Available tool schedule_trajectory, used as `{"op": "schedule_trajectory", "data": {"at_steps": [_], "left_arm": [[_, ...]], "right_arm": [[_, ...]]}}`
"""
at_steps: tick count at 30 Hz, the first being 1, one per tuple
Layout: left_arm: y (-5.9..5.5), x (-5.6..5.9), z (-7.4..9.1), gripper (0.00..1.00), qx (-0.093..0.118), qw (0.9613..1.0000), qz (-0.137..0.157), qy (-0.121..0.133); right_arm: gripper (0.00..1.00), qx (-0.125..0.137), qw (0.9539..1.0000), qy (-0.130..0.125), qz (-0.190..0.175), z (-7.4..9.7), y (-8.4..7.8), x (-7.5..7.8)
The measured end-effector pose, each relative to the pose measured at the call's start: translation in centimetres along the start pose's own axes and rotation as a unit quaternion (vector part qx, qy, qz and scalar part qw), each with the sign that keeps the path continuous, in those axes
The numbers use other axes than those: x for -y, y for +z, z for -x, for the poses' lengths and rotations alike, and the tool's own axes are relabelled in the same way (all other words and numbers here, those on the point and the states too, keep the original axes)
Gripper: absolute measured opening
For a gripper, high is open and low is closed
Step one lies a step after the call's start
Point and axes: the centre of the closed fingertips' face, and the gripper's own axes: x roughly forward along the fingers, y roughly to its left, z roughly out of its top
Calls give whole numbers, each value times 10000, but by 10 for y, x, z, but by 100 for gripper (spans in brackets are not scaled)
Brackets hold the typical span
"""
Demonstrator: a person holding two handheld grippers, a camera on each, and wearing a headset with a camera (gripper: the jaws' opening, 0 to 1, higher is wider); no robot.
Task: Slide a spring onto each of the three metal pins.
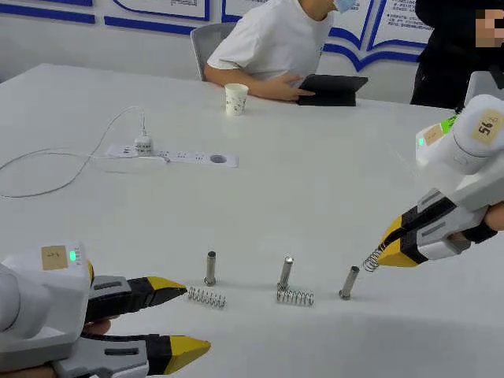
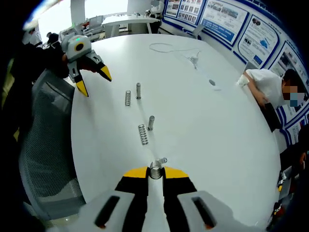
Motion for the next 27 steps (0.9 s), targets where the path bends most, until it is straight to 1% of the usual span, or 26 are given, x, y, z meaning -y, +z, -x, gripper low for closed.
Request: {"op": "schedule_trajectory", "data": {"at_steps": [9,19,27], "left_arm": [[-1,-1,0,45,12,10000,30,32],[-2,-3,3,45,23,9999,74,77],[-4,-3,2,45,19,9999,104,97]], "right_arm": [[12,-112,9999,15,18,-6,2,9],[12,-374,9991,143,119,-24,1,12],[12,-463,9986,257,89,-33,-2,13]]}}
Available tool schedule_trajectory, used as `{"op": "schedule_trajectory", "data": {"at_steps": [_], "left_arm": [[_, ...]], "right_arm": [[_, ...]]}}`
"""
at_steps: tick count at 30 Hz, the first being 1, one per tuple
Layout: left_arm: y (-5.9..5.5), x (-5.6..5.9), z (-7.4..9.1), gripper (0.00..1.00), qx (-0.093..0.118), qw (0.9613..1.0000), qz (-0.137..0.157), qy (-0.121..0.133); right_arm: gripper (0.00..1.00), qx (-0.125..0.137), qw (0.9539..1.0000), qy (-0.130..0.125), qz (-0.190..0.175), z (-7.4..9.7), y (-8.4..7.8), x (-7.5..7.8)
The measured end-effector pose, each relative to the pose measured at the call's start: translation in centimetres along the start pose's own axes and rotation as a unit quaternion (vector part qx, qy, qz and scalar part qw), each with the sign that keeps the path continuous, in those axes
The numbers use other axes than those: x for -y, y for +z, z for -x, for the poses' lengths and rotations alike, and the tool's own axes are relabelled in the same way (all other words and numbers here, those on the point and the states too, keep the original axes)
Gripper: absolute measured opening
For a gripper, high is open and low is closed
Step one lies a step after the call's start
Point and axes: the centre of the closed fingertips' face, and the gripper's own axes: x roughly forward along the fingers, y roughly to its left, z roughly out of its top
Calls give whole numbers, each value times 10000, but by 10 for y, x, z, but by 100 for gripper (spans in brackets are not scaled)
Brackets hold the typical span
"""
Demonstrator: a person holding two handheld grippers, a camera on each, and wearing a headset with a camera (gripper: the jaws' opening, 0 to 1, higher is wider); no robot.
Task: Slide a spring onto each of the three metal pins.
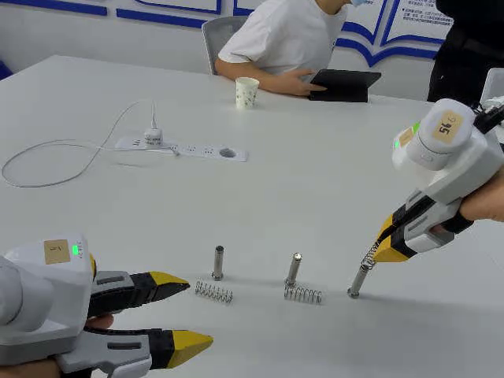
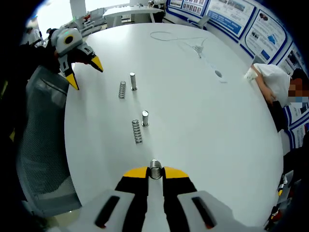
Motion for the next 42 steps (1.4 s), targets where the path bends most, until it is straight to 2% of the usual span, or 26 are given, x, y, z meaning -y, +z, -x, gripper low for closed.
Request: {"op": "schedule_trajectory", "data": {"at_steps": [11,19,27,35,42], "left_arm": [[-2,-1,0,45,0,10000,44,18],[-3,-1,0,44,-5,10000,67,22],[-4,-1,0,44,-19,10000,72,29],[-5,-1,1,44,-38,10000,83,34],[-5,0,1,44,-52,10000,79,25]], "right_arm": [[12,-124,9999,83,-42,-12,-4,2],[12,-374,9992,138,-32,-30,-12,0],[12,-497,9986,149,-127,-48,-18,1],[12,-532,9983,145,-187,-57,-23,3],[12,-487,9985,163,-195,-58,-23,3]]}}
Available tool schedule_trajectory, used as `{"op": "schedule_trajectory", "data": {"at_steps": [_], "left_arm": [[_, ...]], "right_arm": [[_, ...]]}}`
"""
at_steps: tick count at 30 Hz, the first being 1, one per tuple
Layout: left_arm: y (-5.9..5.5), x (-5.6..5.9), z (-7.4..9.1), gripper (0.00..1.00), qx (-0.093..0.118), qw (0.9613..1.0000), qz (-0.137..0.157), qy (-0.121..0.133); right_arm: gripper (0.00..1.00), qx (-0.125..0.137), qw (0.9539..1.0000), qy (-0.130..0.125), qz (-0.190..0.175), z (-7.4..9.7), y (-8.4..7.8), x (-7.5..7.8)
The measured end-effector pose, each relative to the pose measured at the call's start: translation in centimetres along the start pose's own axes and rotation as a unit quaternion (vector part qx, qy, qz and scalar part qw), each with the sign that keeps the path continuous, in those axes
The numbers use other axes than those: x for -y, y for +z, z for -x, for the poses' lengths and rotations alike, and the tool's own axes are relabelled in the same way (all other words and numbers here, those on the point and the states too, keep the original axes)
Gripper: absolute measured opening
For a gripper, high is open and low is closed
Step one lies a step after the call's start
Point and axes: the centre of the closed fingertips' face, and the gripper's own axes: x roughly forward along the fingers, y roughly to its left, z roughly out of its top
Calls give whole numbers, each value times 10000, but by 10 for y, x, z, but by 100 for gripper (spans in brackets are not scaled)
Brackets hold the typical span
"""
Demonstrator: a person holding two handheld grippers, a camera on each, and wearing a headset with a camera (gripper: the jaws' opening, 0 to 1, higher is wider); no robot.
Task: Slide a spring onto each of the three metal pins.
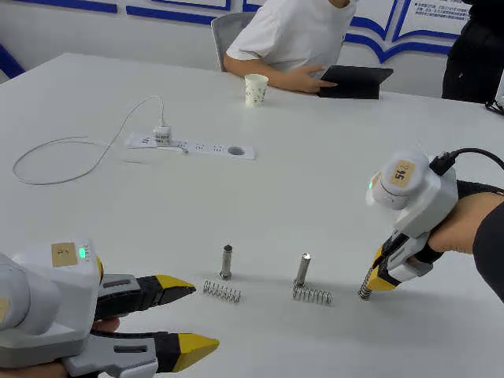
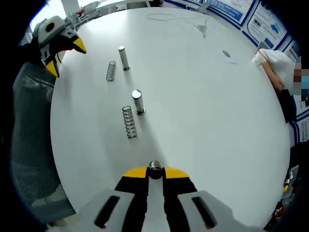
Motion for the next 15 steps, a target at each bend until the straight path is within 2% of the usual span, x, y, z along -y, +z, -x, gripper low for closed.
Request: {"op": "schedule_trajectory", "data": {"at_steps": [8,15], "left_arm": [[1,0,2,44,10,10000,-8,18],[1,1,1,44,12,10000,-22,9]], "right_arm": [[17,-2,10000,-8,45,0,-2,-1],[21,151,9998,-132,89,9,2,0]]}}
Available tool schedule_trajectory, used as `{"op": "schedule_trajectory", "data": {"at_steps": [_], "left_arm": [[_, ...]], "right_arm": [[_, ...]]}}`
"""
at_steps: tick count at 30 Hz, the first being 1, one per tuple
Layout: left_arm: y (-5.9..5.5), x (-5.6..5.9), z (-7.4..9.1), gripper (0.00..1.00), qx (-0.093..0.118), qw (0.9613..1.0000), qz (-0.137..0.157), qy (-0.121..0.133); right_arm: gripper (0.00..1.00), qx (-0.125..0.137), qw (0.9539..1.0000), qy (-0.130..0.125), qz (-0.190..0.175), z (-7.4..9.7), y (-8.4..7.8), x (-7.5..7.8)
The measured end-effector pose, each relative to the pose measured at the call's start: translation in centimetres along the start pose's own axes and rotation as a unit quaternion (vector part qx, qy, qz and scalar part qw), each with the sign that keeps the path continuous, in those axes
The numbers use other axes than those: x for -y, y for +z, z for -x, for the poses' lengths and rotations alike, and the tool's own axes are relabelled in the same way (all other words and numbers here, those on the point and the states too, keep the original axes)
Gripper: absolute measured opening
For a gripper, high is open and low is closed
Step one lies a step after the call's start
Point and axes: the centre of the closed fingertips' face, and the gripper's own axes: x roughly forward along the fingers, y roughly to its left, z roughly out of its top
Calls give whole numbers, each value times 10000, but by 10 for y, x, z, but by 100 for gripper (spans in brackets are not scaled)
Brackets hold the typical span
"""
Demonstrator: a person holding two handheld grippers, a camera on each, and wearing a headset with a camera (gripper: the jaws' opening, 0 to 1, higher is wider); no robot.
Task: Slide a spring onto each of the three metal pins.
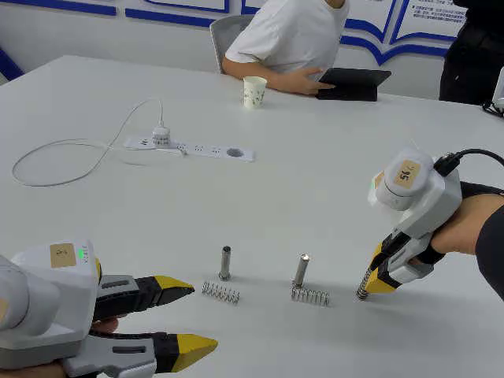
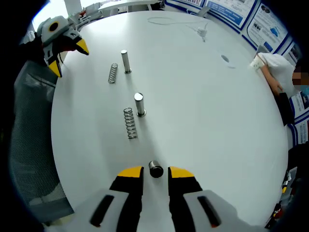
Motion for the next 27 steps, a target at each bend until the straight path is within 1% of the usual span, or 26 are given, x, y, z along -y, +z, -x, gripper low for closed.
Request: {"op": "schedule_trajectory", "data": {"at_steps": [6,13,19,27], "left_arm": [[1,0,-1,44,10,10000,-12,-9],[2,0,-1,44,32,10000,-28,-5],[4,0,0,44,50,10000,-38,8],[3,0,0,43,50,10000,-42,8]], "right_arm": [[21,98,9999,-84,66,7,7,-1],[21,267,9993,-83,229,10,25,-10],[20,328,9989,14,345,3,34,-19],[17,341,9976,175,574,-14,42,-32]]}}
